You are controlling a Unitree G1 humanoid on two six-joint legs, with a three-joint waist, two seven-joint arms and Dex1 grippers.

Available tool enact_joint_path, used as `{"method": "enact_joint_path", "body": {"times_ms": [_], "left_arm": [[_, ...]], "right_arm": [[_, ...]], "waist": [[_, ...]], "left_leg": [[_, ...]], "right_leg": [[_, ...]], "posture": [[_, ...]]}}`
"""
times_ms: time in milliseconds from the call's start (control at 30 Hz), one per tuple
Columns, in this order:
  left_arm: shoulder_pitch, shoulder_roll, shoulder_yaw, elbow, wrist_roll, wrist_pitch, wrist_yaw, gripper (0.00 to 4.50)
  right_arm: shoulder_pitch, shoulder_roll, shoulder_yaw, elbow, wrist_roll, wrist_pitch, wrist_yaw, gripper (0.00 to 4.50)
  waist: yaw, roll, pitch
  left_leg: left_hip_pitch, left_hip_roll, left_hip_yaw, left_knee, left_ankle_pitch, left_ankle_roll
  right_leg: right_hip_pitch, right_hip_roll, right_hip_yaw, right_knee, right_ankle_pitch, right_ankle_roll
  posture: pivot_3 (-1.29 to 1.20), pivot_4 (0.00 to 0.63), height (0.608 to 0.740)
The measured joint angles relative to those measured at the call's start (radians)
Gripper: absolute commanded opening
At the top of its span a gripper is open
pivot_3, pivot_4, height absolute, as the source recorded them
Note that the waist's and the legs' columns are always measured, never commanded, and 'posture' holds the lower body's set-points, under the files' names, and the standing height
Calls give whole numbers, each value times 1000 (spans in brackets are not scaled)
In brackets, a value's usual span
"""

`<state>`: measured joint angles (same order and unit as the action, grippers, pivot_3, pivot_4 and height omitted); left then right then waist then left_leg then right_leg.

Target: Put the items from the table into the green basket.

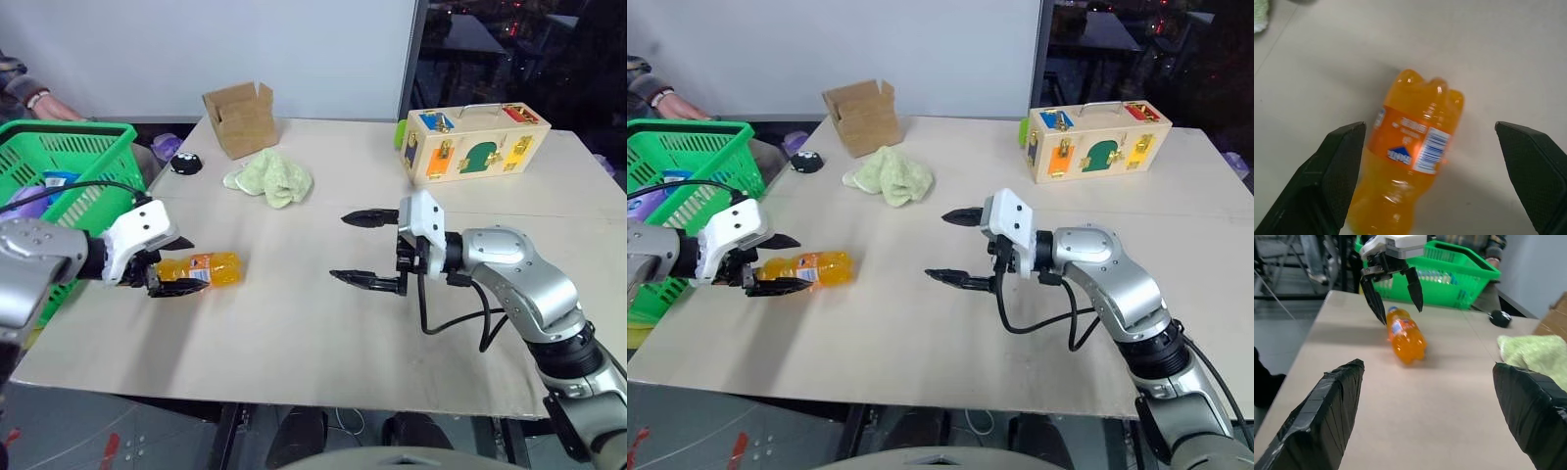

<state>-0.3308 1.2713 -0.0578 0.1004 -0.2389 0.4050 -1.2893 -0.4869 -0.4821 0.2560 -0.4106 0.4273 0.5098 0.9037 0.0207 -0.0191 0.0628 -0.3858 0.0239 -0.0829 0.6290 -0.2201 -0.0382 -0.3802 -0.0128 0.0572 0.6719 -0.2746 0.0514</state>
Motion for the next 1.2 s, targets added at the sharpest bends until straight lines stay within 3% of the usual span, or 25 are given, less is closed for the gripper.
{"method": "enact_joint_path", "body": {"times_ms": [100,167,233,367,433,567,633,700,800,933,1067,1200], "left_arm": [[-17,3,-60,11,51,0,-37,4390],[-86,-31,-167,78,196,4,-9,4390],[-99,-65,-209,108,255,13,0,4390],[-124,-96,-228,154,321,11,8,3324],[-112,-99,-216,157,324,13,7,3235],[-49,-139,-92,153,252,56,30,3234],[-41,-209,30,138,125,169,29,3234],[-95,-274,140,130,-5,300,55,3234],[-229,-287,289,227,-63,350,194,3234],[-433,-233,472,517,-49,211,492,3234],[-533,-151,537,814,-4,1,738,3234],[-575,-94,547,994,28,-187,856,3234]], "right_arm": [[9,-1,0,-9,0,6,-16,4500],[23,6,1,-29,-5,12,-41,4500],[26,8,1,-45,-7,14,-52,4500],[27,9,1,-50,-10,18,-63,4500],[27,9,1,-50,-12,22,-65,4500],[26,10,1,-47,-23,22,-66,4500],[25,18,2,-40,-26,20,-66,4500],[15,31,5,-28,-28,10,-65,4500],[-19,66,6,-3,-30,-8,-66,4500],[-73,152,4,41,-18,-39,-67,4500],[-137,234,14,96,-26,-70,-79,4500],[-212,316,39,194,-58,-95,-106,4500]], "waist": [[-22,0,0],[-30,1,0],[-35,0,0],[-44,1,-1],[-47,3,-2],[-53,4,-2],[-45,3,-2],[-31,-6,0],[-35,-15,-1],[-40,-14,0],[-31,-15,-1],[-4,-17,-1]], "left_leg": [[0,0,0,0,0,0],[1,0,0,0,0,0],[1,0,0,1,0,0],[3,0,4,1,0,0],[4,0,5,1,0,1],[5,0,5,1,0,1],[3,0,4,2,0,1],[0,0,-1,5,0,1],[0,2,-5,5,0,0],[3,2,-4,0,0,0],[2,1,-5,-2,0,0],[-2,-1,-5,-2,0,0]], "right_leg": [[0,0,1,1,0,0],[0,0,1,2,-1,1],[0,1,2,3,-1,1],[0,0,6,3,-1,1],[0,0,7,5,-1,1],[0,0,7,6,-1,2],[0,0,6,6,-1,2],[-1,0,0,6,-1,2],[0,2,-2,6,-1,2],[-1,2,-1,7,-1,2],[-1,1,-3,6,1,-3],[-5,-1,-4,6,1,-4]], "posture": [[30,0,740],[30,0,740],[21,0,740],[25,0,740],[29,0,740],[56,0,740],[74,0,740],[103,0,740],[140,0,740],[155,0,740],[155,0,740],[188,0,740]]}}
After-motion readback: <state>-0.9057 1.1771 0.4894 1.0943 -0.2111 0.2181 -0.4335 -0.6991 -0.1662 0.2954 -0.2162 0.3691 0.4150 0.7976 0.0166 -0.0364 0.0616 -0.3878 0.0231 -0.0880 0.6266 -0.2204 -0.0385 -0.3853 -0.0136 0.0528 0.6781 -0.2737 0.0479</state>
